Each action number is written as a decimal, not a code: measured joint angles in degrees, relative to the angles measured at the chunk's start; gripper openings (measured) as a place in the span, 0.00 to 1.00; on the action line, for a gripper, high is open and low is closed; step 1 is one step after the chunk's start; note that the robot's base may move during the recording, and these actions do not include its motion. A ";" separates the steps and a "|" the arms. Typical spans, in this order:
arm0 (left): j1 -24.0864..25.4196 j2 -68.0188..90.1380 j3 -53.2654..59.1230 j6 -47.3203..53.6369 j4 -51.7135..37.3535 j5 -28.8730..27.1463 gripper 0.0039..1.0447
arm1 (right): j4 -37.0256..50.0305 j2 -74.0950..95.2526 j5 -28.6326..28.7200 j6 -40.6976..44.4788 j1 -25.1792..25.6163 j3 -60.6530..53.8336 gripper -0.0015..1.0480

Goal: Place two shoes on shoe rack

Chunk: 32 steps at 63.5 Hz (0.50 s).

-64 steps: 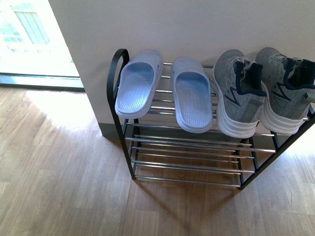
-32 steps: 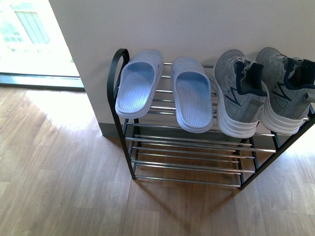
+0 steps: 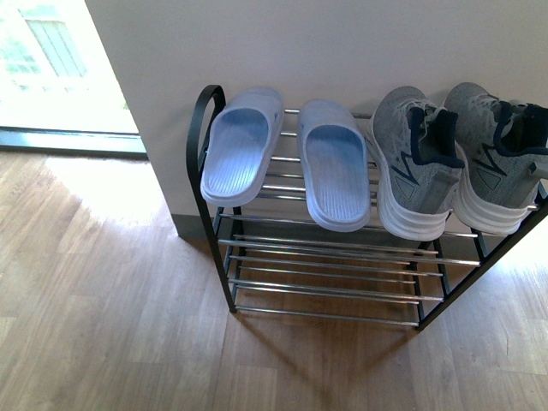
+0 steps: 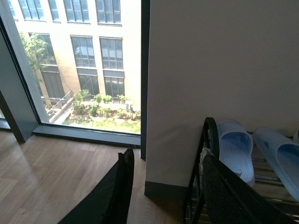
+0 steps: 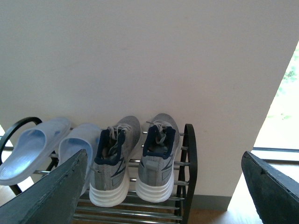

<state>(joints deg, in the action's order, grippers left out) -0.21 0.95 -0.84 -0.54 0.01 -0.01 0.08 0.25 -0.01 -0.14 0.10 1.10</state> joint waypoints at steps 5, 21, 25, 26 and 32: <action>0.00 0.00 0.00 0.00 0.00 0.00 0.55 | 0.00 0.02 0.00 0.00 0.00 0.00 0.91; 0.00 0.00 0.00 0.11 0.00 -0.02 0.93 | 0.00 0.00 0.00 0.00 0.00 0.00 0.91; 0.00 -0.02 0.00 0.09 0.00 -0.02 0.91 | 0.00 0.02 0.00 0.00 0.00 0.00 0.91; 0.00 0.00 0.00 0.09 0.00 -0.02 0.91 | 0.00 0.02 0.00 -0.02 0.00 0.00 0.91; 0.00 -0.02 0.00 0.09 0.00 0.00 0.91 | 0.00 0.00 -0.02 -0.02 0.00 0.00 0.91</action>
<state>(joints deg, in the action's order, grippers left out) -0.21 0.93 -0.84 -0.45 0.01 -0.01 0.08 0.25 -0.03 -0.16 0.10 1.10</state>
